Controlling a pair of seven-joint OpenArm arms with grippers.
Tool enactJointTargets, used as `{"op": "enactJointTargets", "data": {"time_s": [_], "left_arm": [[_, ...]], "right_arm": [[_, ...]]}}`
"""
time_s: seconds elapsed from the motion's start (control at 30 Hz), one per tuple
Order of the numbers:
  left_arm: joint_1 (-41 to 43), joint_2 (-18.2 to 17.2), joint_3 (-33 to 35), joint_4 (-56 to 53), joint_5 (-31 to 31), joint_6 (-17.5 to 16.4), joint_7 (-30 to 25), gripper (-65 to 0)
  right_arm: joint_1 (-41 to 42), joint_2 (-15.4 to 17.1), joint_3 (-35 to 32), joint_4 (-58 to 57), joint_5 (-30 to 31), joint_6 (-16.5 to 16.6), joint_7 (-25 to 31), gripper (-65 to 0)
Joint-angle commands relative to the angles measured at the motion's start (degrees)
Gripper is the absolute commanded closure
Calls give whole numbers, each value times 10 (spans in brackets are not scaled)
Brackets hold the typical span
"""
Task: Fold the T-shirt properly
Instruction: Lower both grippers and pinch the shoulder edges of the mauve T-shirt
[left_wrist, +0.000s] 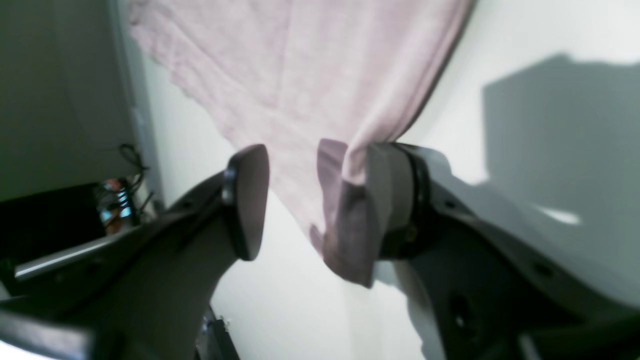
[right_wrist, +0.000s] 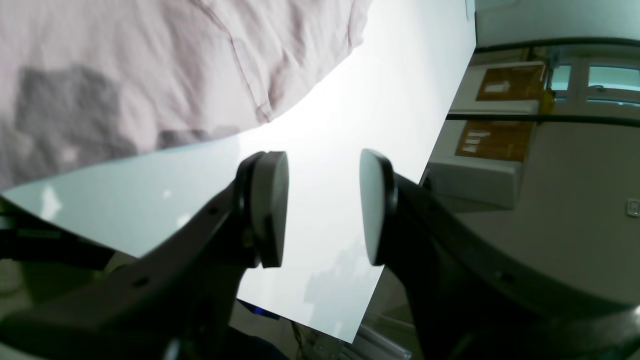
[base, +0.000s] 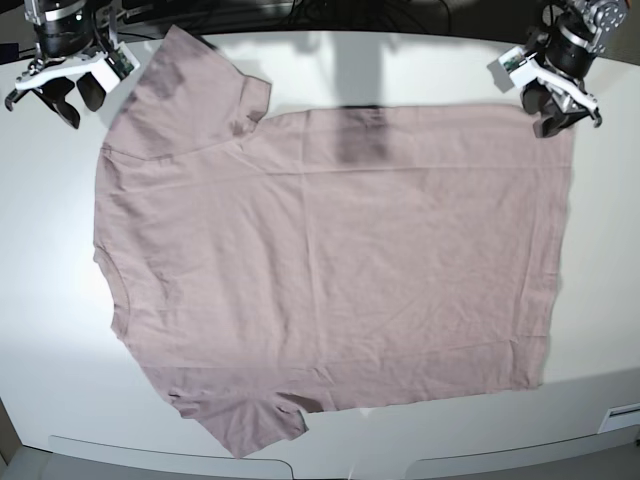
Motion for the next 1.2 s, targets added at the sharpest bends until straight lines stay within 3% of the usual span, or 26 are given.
{"op": "enactJointTargets", "data": {"time_s": [0.0, 0.13, 0.27, 0.5, 0.53, 0.6, 0.63, 0.7, 0.83, 0.9, 0.93, 1.07, 1.17], "left_arm": [[3, -5, 2, -12, -3, -23, 31, -280], [-4, -6, 2, -18, -4, -24, 85, -187], [-3, -5, 2, -18, -4, -24, 91, -187], [-3, -5, 2, -18, -4, -24, 76, -171], [-3, -5, 2, -18, -4, -23, 76, -134], [-3, -5, 2, -18, -4, -23, 73, 0], [-3, -5, 2, -18, -4, -22, 73, 0], [-3, -5, 2, -18, -4, -22, 69, 0], [-3, -5, 2, -18, -4, -2, 69, 0], [-3, -2, 2, -17, -4, 3, 70, 0], [-3, 2, 2, -17, -4, 2, 70, 0], [-3, 4, 2, -17, -4, 2, 61, 0], [-3, 4, 2, -17, -4, 2, 57, 0]], "right_arm": [[-4, 6, 4, 14, -9, -12, 4, -242], [-4, 6, 4, 15, -8, -10, 2, -241], [-4, 6, 4, 15, 1, 18, 0, -241], [-4, 6, 4, 15, 9, 40, 0, -241], [-4, 6, 4, 15, 9, 42, 0, -241], [-4, 6, 4, 15, 9, 43, 0, -241], [-4, 6, 4, 15, 9, 42, 0, -241], [-4, 5, 4, 15, 8, 34, 0, -241], [-4, -23, 4, 15, -35, -42, 0, -241], [-4, -40, 4, 15, -37, -53, -12, -241], [-4, -43, 4, 15, -28, -38, -24, -241], [-4, -37, 3, 15, 40, 150, -31, -241], [-4, -37, 3, 15, 61, 246, -6, -242]]}}
